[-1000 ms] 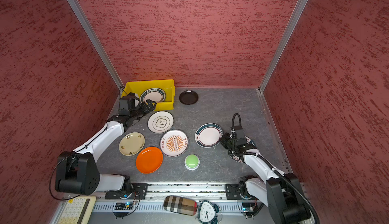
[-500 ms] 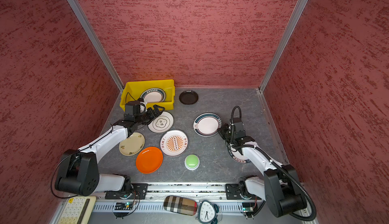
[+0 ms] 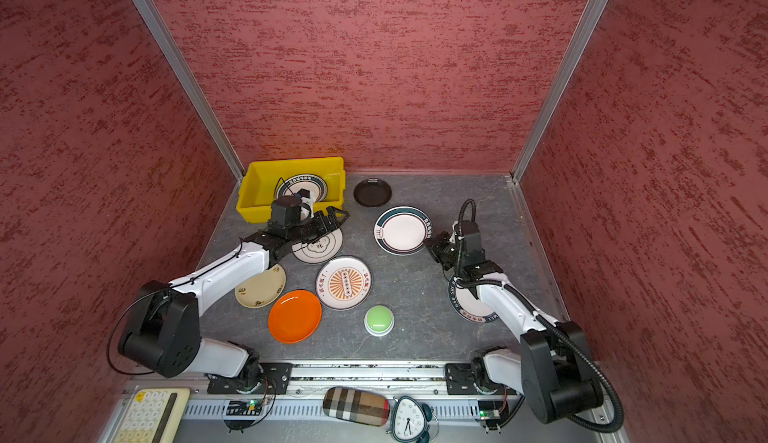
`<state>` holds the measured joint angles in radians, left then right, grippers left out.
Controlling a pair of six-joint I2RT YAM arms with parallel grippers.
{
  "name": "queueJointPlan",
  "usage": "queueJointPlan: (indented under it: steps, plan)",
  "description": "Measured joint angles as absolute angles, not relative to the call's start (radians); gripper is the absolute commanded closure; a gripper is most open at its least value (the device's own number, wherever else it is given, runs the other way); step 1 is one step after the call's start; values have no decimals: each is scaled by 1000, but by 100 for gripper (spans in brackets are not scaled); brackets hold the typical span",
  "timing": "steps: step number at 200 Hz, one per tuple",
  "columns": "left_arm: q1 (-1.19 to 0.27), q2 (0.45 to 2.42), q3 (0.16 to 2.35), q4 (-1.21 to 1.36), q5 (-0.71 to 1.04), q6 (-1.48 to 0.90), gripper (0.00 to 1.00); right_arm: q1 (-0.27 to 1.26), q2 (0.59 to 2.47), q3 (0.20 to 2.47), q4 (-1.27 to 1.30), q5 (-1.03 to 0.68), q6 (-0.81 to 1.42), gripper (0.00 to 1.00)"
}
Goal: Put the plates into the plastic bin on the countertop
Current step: 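Grip the upright plate rim with the left gripper while the right gripper holds it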
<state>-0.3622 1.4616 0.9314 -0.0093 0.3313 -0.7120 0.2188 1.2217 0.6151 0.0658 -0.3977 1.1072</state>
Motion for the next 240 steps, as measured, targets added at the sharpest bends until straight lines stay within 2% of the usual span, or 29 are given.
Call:
queueJointPlan:
  steps: [55, 89, 131, 181, 199, 225, 240]
  plan:
    - [-414, 1504, 990, -7, 335, -734, 0, 219, 1231, 613, 199, -473, 1118, 100]
    - [-447, 1546, 1042, -8, 340, -745, 6, 219, 1231, 589, 251, -500, 1119, 100]
    - [-459, 1629, 1097, -2, 367, -774, 27, 219, 1237, 582, 291, -530, 1124, 100]
    - [-461, 1648, 1130, 13, 391, -796, 63, 219, 1272, 582, 348, -567, 1142, 100]
    - [-460, 1650, 1131, 34, 411, -804, 84, 219, 1287, 582, 365, -581, 1145, 100]
    - [-466, 1652, 1132, 57, 429, -797, 87, 220, 1322, 583, 397, -598, 1153, 100]
    - [-466, 1653, 1132, 60, 430, -793, 99, 220, 1341, 583, 421, -607, 1168, 100]
